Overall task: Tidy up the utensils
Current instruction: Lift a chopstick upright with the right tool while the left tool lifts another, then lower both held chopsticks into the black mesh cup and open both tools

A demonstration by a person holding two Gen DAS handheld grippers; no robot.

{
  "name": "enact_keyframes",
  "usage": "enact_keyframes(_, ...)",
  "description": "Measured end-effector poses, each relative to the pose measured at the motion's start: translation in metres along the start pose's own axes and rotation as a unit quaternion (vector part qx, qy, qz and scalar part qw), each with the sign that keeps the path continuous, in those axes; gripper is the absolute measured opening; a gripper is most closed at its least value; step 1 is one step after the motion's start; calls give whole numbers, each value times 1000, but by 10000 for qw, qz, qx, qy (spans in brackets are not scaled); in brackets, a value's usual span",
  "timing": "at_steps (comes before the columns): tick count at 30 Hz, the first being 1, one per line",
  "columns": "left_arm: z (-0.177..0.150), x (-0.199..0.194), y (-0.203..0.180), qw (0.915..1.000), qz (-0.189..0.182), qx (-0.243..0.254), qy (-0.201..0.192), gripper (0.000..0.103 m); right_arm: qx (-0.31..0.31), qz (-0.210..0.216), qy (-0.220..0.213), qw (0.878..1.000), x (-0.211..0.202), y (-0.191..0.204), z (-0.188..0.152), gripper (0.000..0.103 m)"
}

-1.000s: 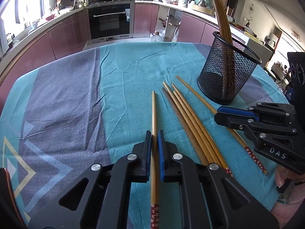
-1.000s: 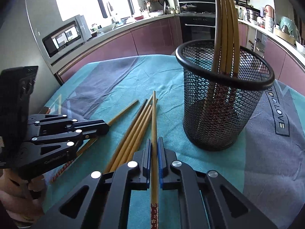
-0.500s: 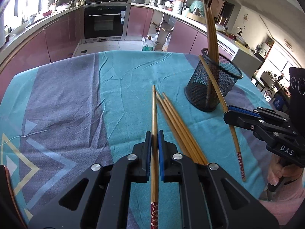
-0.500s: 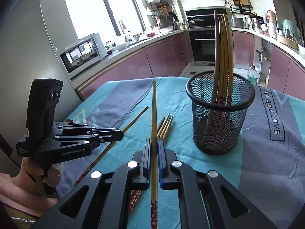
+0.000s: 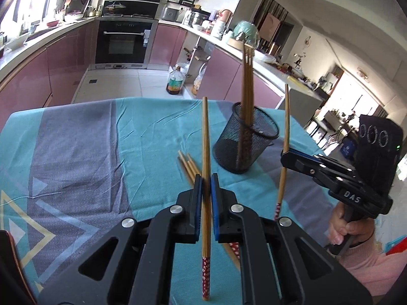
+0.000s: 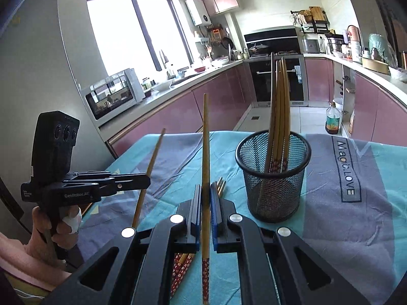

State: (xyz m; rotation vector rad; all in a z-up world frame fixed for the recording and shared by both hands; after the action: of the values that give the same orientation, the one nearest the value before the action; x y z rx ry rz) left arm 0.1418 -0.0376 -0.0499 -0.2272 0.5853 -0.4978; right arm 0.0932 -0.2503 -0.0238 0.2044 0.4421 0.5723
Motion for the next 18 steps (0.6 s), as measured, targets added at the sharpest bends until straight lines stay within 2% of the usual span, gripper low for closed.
enact_keyframes(10,25,-26,-8,9987,-333,-28,-376,7,19,-46,-310,9995,-17,-8,17,5)
enact_keyframes(18,42,-39,-14,9968,-466,-48,-650,7,-60,-98,-510,9986,-26,-11,32,5)
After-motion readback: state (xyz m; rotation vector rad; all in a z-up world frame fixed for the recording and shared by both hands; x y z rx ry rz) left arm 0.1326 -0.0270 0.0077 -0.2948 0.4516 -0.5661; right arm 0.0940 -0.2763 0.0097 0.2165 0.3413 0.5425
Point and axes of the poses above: each gripper's, at about its wrist camera, not at the fingertips, and x roughly the way its jaws point, y to its left, z to its top, the point moved 6 cm from there along x, roughly the way its jaws point, and after that the axes turned 12 degrees about -y, right-handed, at the moved point
